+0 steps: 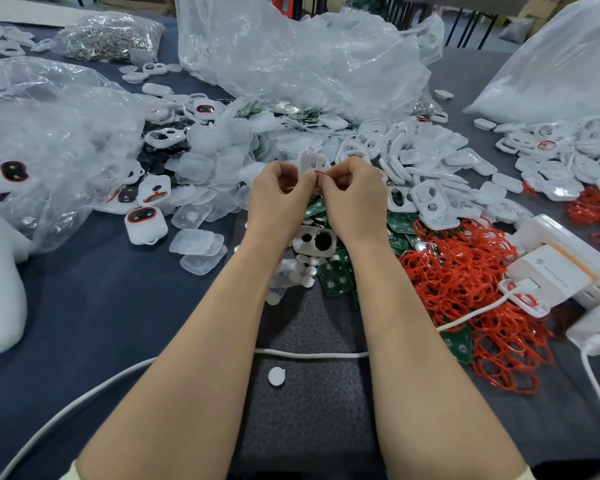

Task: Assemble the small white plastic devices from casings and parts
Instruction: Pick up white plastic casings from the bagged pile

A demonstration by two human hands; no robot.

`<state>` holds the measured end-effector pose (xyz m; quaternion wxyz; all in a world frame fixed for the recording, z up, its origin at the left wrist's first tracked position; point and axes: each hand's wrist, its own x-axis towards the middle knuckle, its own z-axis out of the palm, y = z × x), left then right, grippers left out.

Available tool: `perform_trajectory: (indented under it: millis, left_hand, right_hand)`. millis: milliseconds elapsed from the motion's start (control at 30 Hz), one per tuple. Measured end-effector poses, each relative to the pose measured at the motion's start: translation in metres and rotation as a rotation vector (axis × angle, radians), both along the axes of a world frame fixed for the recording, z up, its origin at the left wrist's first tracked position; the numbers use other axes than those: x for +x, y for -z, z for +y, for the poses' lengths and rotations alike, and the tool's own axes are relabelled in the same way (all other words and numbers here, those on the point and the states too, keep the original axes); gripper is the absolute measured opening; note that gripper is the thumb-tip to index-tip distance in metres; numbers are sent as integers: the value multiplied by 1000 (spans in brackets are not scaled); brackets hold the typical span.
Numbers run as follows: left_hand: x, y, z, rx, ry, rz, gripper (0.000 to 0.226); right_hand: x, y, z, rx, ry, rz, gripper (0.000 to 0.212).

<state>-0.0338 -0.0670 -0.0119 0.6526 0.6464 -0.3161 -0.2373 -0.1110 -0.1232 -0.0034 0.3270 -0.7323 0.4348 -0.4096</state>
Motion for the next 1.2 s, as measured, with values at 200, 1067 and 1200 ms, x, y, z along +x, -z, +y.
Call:
perform_trajectory:
  millis: [200,1067,1200]
  left_hand:
    - [3,2,-1,-21,-18,41,10]
    - [0,2,-3,-36,29,77,21]
    - [0,2,-2,-26,24,40,12]
  right_hand:
    - [0,1,3,-20,3,12,4]
    - [-1,0,0,-22,22,11,4]
    - [0,-1,2,-50,16,42,4]
